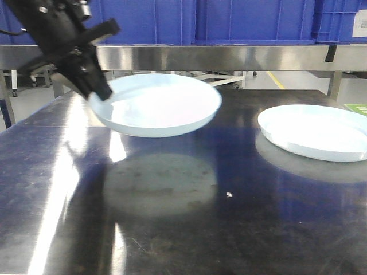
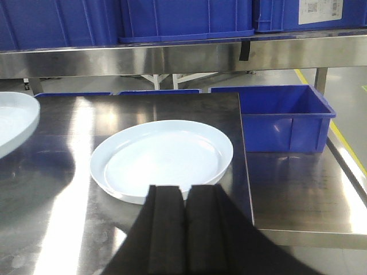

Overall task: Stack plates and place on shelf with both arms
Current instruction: 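Carry the plate toward the table center, set it down, release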

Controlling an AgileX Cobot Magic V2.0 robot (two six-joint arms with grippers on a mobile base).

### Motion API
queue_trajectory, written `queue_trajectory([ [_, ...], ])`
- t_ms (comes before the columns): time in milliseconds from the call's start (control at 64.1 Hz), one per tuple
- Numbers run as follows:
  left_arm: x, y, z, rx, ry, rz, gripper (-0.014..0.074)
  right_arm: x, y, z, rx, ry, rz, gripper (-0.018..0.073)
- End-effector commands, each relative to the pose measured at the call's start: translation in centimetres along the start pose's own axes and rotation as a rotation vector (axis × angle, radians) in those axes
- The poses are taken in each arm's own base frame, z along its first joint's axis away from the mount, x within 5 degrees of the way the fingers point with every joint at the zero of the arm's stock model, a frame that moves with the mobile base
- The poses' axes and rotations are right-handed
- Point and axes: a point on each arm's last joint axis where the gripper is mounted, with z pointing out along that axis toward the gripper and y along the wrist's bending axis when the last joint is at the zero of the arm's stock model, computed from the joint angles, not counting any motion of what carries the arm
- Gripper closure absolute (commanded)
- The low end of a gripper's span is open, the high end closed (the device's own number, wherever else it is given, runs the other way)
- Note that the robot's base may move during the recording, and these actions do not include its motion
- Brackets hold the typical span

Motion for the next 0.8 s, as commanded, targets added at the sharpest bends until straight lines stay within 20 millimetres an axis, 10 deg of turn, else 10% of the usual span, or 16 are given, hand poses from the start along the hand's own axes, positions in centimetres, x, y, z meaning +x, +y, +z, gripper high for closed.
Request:
queue_trajectory([
  [0, -0.6, -2.8, -0.9, 0.050, -0.088, 0.033, 0.0511, -0.8, 0.1, -0.2, -0.004, -0.101, -0.017, 0.0502],
  [296, -0.8, -4.0, 0.4, 0.049, -0.117, 0.059, 0.0493, -0.8, 0.1, -0.2, -0.004, -0.101, -0.017, 0.0502],
  [499, -0.8, -4.0, 0.4, 0.045, -0.117, 0.062, 0.0308, -0.8, 0.1, -0.2, -0.004, -0.101, -0.017, 0.0502],
  [780, -0.3, -4.6, -3.4, -0.068, -0.188, 0.173, 0.0334, -0.8, 0.1, -0.2, -0.004, -0.101, -0.017, 0.0502],
])
